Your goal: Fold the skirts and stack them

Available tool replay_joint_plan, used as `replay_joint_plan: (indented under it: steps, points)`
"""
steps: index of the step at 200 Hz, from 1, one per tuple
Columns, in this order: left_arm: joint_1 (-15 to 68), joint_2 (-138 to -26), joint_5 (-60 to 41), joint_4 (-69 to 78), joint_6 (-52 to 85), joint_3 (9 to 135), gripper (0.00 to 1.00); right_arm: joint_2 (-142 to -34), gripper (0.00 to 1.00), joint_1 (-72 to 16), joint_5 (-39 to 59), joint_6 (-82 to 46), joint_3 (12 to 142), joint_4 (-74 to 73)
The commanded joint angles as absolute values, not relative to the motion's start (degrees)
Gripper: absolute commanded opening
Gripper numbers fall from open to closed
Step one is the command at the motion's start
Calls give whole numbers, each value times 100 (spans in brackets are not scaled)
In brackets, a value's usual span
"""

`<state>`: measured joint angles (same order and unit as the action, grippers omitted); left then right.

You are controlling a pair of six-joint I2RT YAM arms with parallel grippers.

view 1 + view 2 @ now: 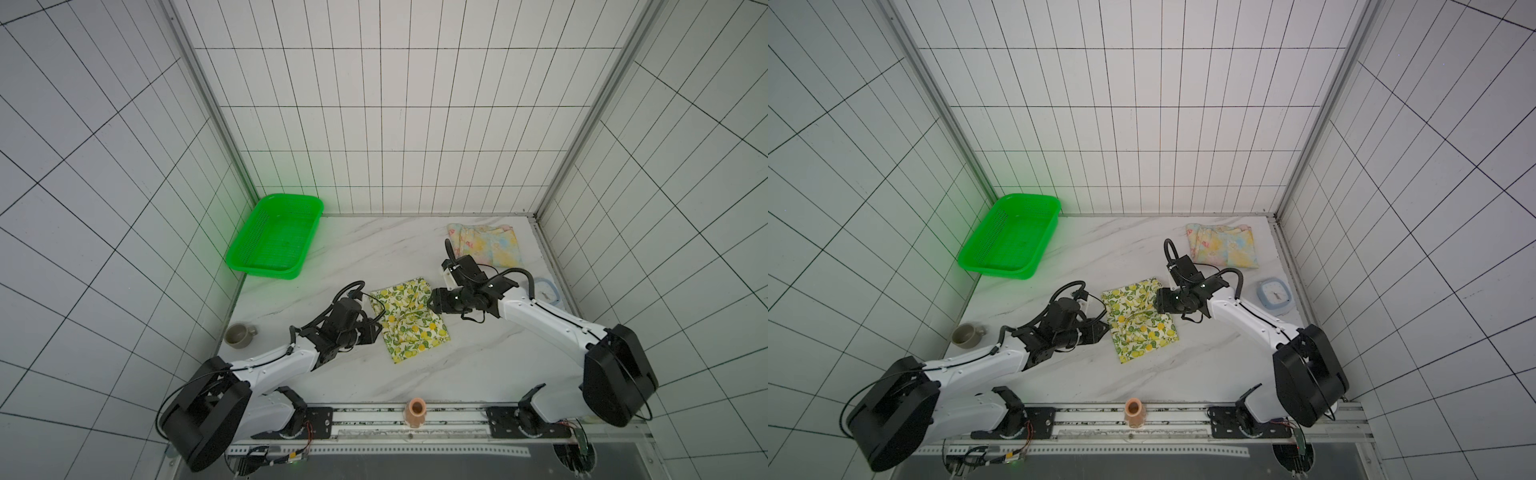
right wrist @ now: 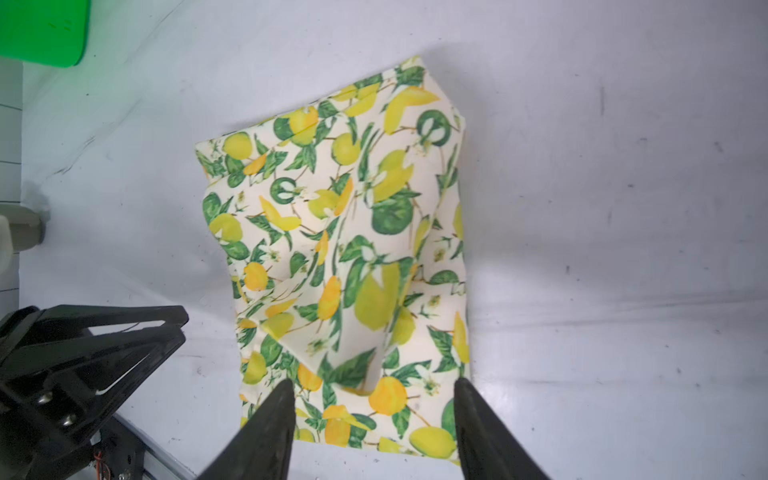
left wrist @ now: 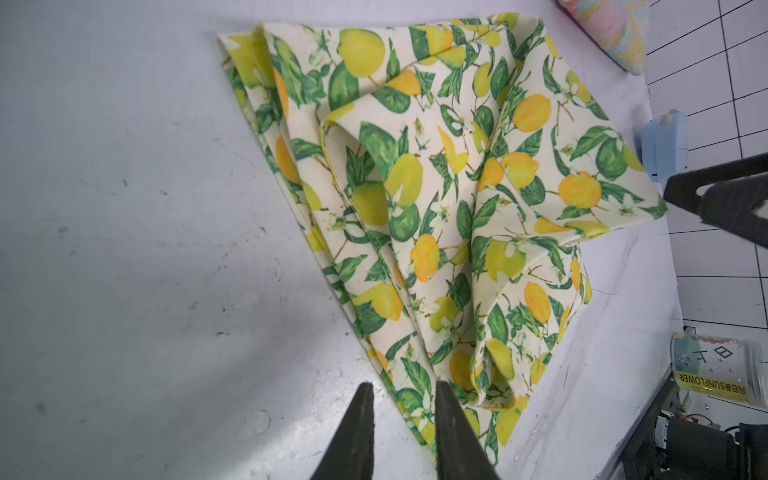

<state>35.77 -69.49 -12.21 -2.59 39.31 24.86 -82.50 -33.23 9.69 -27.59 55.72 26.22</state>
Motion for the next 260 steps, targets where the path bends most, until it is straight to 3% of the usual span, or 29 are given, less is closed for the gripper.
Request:
replay_joint_plan:
  steps: [1, 17, 43, 70, 87, 175, 222, 260]
  points:
    - [3514, -7040, -1270, -226, 3825, 2627, 27, -8403, 61, -3270, 1176, -2620, 5319, 2292]
    - [3473, -7066, -1291, -236, 3823, 2621, 27, -8658, 61, -3261, 1289, -2585, 5398, 2107]
    - [3380, -7058, -1320, -305, 3807, 2632, 27, -9156, 50, -3257, 1493, -2541, 5687, 1898]
    - [3296, -6990, -1334, -408, 3753, 2635, 27, -9518, 17, -3258, 1655, -2522, 6104, 1863]
    - [3246, -6953, -1345, -450, 3723, 2628, 27, -9571, 9, -3271, 1669, -2532, 6326, 1900]
    - [3076, -7093, -1476, -292, 3698, 2622, 27, -10128, 10, -3504, 2026, -2405, 7414, 2248]
    - [3020, -7099, -1512, -299, 3709, 2663, 27, -10885, 34, -3549, 2329, -2368, 8038, 2068]
    - [3014, -7052, -1484, -350, 3721, 2700, 27, -11297, 44, -3603, 2542, -2407, 8414, 1796]
